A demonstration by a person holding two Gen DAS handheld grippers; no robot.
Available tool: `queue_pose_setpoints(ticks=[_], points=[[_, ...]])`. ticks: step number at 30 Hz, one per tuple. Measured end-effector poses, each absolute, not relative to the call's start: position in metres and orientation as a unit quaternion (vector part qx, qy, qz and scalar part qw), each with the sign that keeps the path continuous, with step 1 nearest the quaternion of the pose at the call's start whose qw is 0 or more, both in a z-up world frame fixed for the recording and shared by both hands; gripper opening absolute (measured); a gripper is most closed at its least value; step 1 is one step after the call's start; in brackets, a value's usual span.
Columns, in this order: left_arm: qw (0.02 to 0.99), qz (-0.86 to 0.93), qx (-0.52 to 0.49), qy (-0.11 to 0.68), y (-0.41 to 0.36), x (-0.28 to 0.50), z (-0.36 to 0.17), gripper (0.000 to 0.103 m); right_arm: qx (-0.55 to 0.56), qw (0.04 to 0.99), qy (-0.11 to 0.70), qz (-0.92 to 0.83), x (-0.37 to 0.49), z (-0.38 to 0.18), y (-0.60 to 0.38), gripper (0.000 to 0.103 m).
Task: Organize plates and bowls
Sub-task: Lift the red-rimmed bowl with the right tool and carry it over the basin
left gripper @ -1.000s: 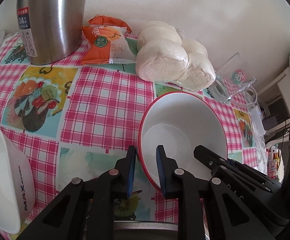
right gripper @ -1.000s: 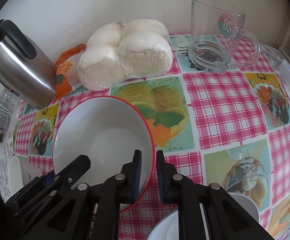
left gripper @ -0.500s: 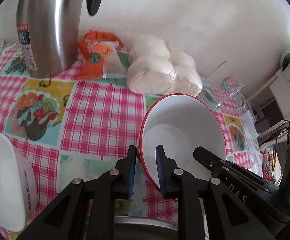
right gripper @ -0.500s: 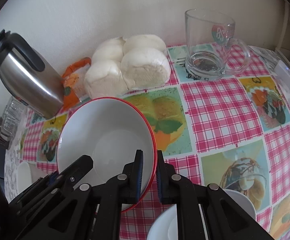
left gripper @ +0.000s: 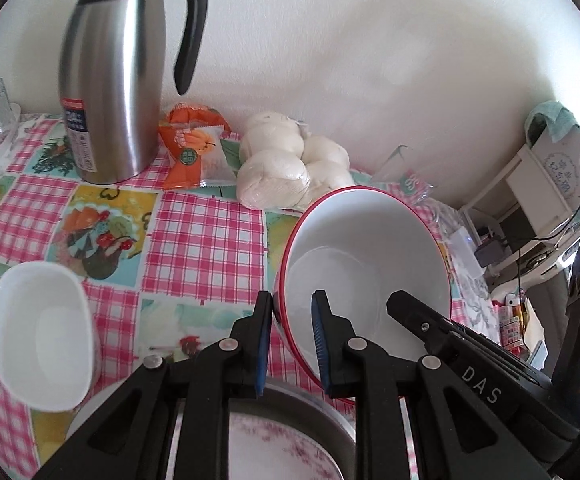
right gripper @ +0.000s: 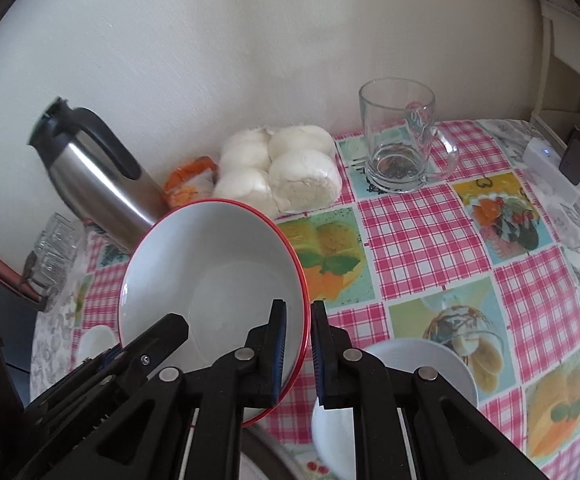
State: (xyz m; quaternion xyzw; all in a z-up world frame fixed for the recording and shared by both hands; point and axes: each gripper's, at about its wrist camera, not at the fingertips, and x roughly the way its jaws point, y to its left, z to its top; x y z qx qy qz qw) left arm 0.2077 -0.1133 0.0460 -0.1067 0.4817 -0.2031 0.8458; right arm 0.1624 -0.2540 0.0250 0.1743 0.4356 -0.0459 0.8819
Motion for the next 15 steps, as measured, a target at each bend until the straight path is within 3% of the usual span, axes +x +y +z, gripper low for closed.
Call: queue_pose_setpoints(ticks=[15], points=[[0.856,-0.191,-0.099,0.470,-0.078,0.150,0.085,0.021,0.203,0.889,0.410,-0.027,0.096,0.061,-0.221,0.013]])
